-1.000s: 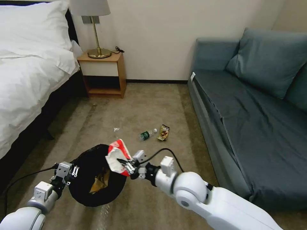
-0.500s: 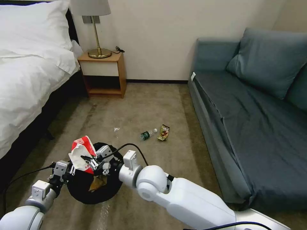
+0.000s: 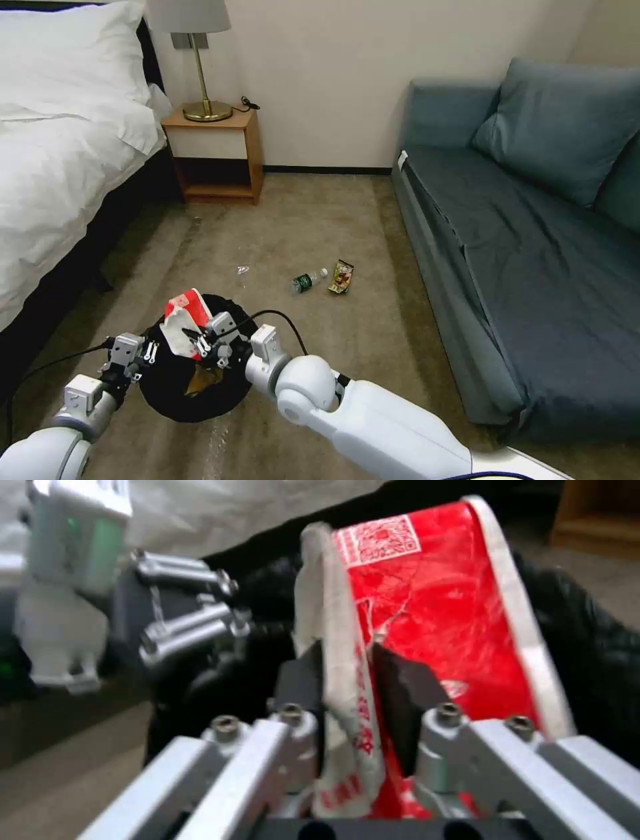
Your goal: Pick up the trash bin, then pick up the garbage on the floor and place it into the trash bin.
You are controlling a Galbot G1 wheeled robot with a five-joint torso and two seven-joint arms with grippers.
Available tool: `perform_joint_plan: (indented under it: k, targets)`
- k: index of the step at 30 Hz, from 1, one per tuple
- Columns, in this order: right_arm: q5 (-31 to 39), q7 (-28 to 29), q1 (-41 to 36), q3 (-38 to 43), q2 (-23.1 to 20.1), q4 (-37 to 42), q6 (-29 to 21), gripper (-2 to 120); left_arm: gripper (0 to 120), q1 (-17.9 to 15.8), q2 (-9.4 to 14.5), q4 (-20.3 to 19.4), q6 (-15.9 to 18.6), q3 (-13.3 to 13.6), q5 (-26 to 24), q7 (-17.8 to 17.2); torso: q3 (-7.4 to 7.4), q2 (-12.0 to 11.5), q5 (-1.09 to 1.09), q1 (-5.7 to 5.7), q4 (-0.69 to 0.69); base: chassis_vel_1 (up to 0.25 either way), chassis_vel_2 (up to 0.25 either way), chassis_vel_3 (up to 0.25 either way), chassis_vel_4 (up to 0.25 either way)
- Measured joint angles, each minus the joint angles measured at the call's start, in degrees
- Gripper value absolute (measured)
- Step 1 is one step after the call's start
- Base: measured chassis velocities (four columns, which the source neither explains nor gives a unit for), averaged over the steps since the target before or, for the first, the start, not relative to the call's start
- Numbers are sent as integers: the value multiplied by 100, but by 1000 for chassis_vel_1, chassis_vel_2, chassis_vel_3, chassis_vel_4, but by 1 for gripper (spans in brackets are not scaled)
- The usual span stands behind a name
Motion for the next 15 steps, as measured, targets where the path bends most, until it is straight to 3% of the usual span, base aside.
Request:
perform_joint_plan:
  k: [8,10,14,15]
  targets:
    - [-28,41,-31,19,-10,7,25,48,4,61,9,13,6,-24,-3,-2,0,0,0,-1,1,0,0,0,0]
    - [-37,41,-60,29,-57,58,25,59,4,55,9,31,2,-27,4,1,0,0,0,-1,1,0,0,0,0]
    - [-50,45,-98,46,-110,118,23,70,4,44,15,38,-5,-37,1,0,0,0,0,-1,0,0,0,0,0]
    - [-53,64,-117,65,-158,180,19,77,4,44,26,46,-7,-43,-2,0,0,0,0,-1,0,0,0,0,0]
